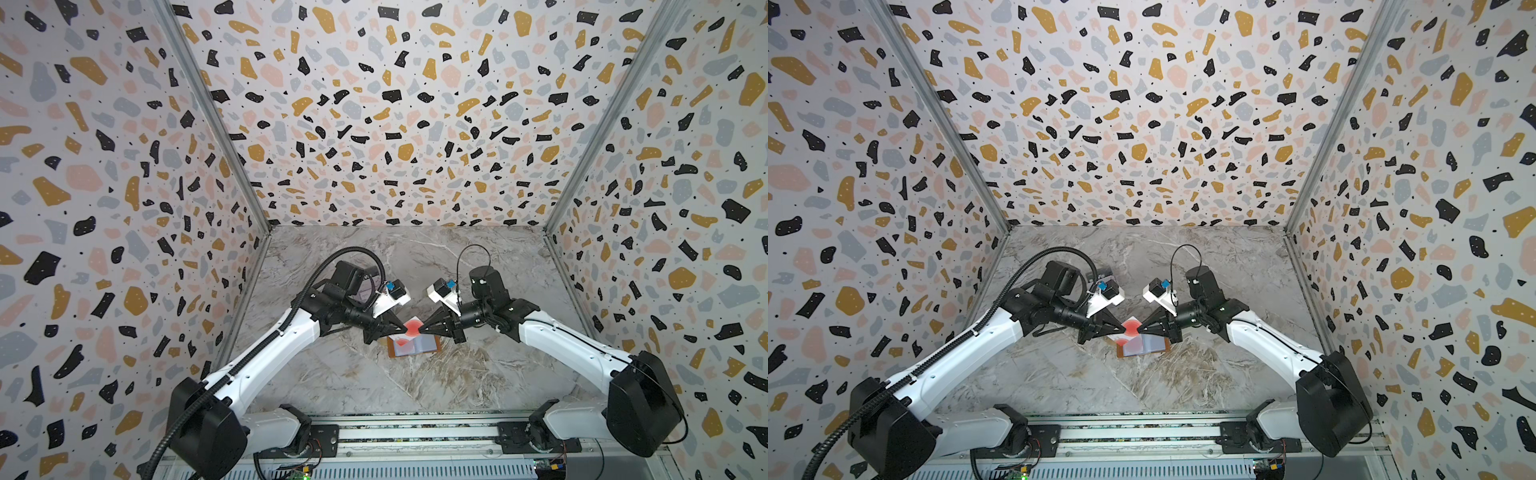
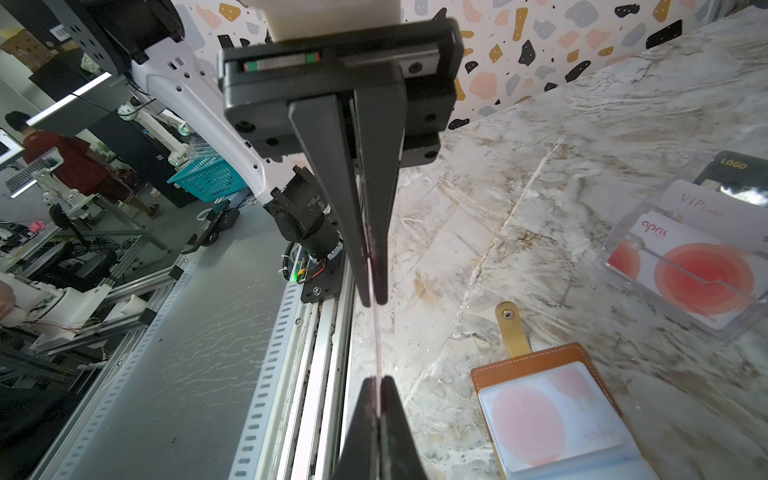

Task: Take the credit cards out of the card holder

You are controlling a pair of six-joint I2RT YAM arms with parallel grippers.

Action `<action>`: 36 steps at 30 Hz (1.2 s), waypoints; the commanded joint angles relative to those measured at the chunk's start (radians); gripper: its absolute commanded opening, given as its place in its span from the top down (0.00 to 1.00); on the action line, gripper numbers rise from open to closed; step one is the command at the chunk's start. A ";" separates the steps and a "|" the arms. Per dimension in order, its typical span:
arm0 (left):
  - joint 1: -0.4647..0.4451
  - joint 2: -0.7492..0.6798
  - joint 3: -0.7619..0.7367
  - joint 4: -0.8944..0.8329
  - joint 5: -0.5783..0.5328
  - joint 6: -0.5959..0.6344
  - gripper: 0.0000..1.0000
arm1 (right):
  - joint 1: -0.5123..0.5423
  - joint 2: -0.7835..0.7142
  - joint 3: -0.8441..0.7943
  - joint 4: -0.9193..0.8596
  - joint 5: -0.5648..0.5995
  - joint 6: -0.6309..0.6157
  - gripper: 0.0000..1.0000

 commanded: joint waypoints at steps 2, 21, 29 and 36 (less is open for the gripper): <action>0.000 0.026 0.031 0.000 -0.045 -0.016 1.00 | -0.001 -0.039 0.025 0.022 0.032 -0.007 0.88; 0.051 0.119 0.152 -0.090 -0.589 0.103 1.00 | -0.075 -0.125 -0.096 0.089 0.371 0.108 0.18; 0.133 0.294 0.271 -0.098 -0.601 0.235 1.00 | -0.076 -0.125 -0.119 0.082 0.477 0.113 0.18; 0.207 0.449 0.413 -0.164 -0.577 0.297 1.00 | -0.078 -0.127 -0.134 0.097 0.491 0.117 0.18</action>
